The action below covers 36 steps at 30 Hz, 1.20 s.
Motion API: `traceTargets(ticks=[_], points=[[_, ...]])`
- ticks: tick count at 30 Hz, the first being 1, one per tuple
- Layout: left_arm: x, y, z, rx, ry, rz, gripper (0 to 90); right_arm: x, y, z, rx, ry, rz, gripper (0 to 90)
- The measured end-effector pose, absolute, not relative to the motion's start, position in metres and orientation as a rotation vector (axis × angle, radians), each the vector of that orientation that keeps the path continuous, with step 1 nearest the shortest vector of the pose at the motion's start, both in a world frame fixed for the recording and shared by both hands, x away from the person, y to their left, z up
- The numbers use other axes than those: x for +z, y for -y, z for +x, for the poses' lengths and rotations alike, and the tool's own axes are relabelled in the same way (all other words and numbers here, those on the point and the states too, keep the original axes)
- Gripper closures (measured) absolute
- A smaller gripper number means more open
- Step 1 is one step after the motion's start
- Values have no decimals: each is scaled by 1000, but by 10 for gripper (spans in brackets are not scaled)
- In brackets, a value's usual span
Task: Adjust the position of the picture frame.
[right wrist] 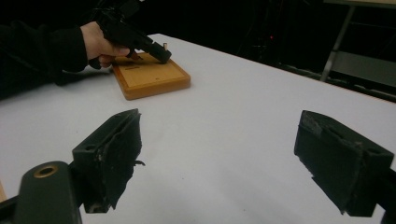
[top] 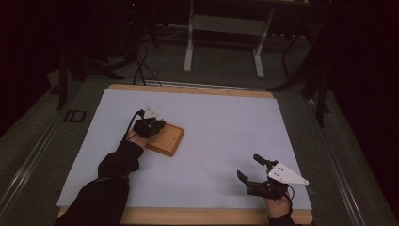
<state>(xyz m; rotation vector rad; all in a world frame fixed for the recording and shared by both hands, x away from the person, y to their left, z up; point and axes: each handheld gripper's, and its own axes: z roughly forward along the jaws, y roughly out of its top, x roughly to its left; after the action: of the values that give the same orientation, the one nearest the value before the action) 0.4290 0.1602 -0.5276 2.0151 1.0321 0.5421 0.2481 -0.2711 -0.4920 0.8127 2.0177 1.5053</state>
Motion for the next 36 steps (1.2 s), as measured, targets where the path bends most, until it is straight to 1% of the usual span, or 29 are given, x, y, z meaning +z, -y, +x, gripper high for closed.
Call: traceTargets(ticks=[15, 27, 36], points=[[-509, -164, 417, 581, -1010, 1996, 859, -492, 272, 249, 1510, -2014, 816, 145], [-495, -163, 402, 586, -971, 1989, 860, -492, 272, 249, 1509, -2011, 816, 145], [-464, -151, 385, 601, -888, 1948, 860, -491, 272, 248, 1514, -2004, 816, 145]])
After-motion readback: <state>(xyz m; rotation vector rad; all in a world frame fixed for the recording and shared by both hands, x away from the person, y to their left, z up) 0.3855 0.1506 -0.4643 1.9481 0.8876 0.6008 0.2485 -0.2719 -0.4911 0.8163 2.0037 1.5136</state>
